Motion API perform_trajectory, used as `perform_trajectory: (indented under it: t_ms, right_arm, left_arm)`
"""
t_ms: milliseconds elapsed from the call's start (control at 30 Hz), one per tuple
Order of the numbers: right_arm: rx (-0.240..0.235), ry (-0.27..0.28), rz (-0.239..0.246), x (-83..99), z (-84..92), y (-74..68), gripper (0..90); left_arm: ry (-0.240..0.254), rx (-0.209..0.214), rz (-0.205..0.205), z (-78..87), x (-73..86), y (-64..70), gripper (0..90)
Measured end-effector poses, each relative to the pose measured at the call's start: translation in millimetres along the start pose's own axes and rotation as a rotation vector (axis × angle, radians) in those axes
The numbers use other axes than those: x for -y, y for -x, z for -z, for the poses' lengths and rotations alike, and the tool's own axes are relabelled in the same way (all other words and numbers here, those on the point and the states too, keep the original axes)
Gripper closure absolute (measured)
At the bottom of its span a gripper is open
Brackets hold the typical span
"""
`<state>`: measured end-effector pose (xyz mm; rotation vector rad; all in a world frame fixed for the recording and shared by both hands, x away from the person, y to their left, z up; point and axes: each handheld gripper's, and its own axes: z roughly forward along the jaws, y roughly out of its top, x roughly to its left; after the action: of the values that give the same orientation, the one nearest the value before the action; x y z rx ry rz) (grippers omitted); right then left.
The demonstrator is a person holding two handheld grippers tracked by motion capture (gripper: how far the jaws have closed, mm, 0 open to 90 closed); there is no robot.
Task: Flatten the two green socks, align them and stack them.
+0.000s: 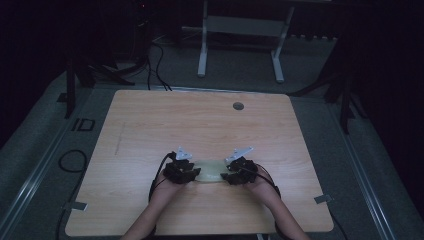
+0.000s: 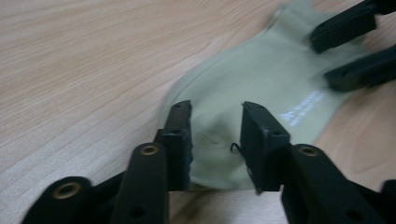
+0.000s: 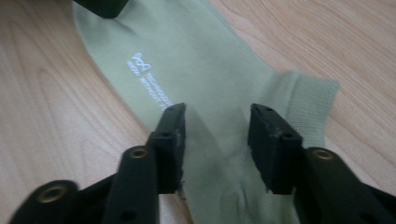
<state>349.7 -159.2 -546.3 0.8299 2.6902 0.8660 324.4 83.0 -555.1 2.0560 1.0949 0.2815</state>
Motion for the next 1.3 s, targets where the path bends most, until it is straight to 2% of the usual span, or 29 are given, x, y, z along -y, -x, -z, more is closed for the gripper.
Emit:
perform_trajectory:
  t_ms: [133, 200, 267, 300, 333, 367, 400, 433, 467, 533, 700, 867, 1100, 1167, 1300]
  right_arm:
    - [-0.007, 0.038, 0.004, -5.3, 10.6, -2.5, 49.4]
    - [-0.005, 0.051, 0.008, -6.8, 14.6, -3.0, 46.6]
    - [-0.018, 0.107, -0.012, -10.1, 27.4, -2.7, 37.6]
    - [-0.026, 0.123, -0.023, -10.6, 31.2, -2.0, 33.4]
    - [-0.026, 0.123, -0.023, -10.6, 31.2, -2.0, 33.4]
    - [-0.037, 0.138, -0.038, -10.7, 34.4, -0.6, 29.6]
    - [-0.055, 0.162, -0.054, -9.4, 39.1, 1.6, 19.5]
    - [-0.057, 0.169, -0.053, -8.5, 40.8, 2.7, 17.0]
    - [-0.057, 0.169, -0.053, -8.5, 40.8, 2.7, 17.0]
    - [-0.071, 0.18, -0.084, -3.8, 43.3, 7.1, 16.8]
    - [-0.059, 0.168, -0.101, 7.0, 41.5, 12.7, 13.7]
    - [-0.03, 0.167, -0.101, 15.5, 43.8, 15.6, 13.7]
    - [0.012, 0.177, -0.105, 32.2, 52.7, 24.4, 13.6]
    - [0.023, 0.179, -0.111, 37.0, 55.1, 26.8, 13.6]
    - [0.033, 0.173, -0.115, 45.0, 58.2, 30.6, 13.6]
  left_arm:
    - [0.048, 0.017, -0.006, 12.6, -4.4, 2.9, 60.1]
    - [0.053, 0.027, -0.008, 15.3, -5.3, 3.3, 57.1]
    - [0.066, 0.039, -0.024, 20.8, -6.2, 6.5, 55.0]
    - [0.066, 0.03, -0.032, 21.9, -6.0, 7.6, 50.0]
    - [0.066, 0.03, -0.032, 21.9, -6.0, 7.6, 46.0]
    - [0.069, 0.028, -0.036, 22.7, -5.4, 8.3, 46.0]
    - [0.066, 0.029, -0.038, 23.0, -4.6, 8.2, 38.8]
    - [0.068, 0.017, -0.034, 22.9, -3.6, 8.9, 32.1]
    - [0.067, -0.006, -0.036, 23.0, -2.7, 9.4, 32.1]
    - [0.081, -0.032, -0.047, 24.4, 0.0, 10.7, 17.4]
    - [0.095, -0.034, -0.039, 29.9, 2.4, 9.3, 7.8]
    - [0.091, -0.041, -0.046, 33.2, 7.1, 9.3, 4.2]
    - [0.075, -0.024, -0.064, 38.0, 19.8, 7.3, 3.3]
    - [0.066, -0.043, -0.073, 39.7, 23.6, 7.4, 3.3]
    - [0.056, -0.046, -0.07, 43.0, 29.5, 4.6, 2.5]
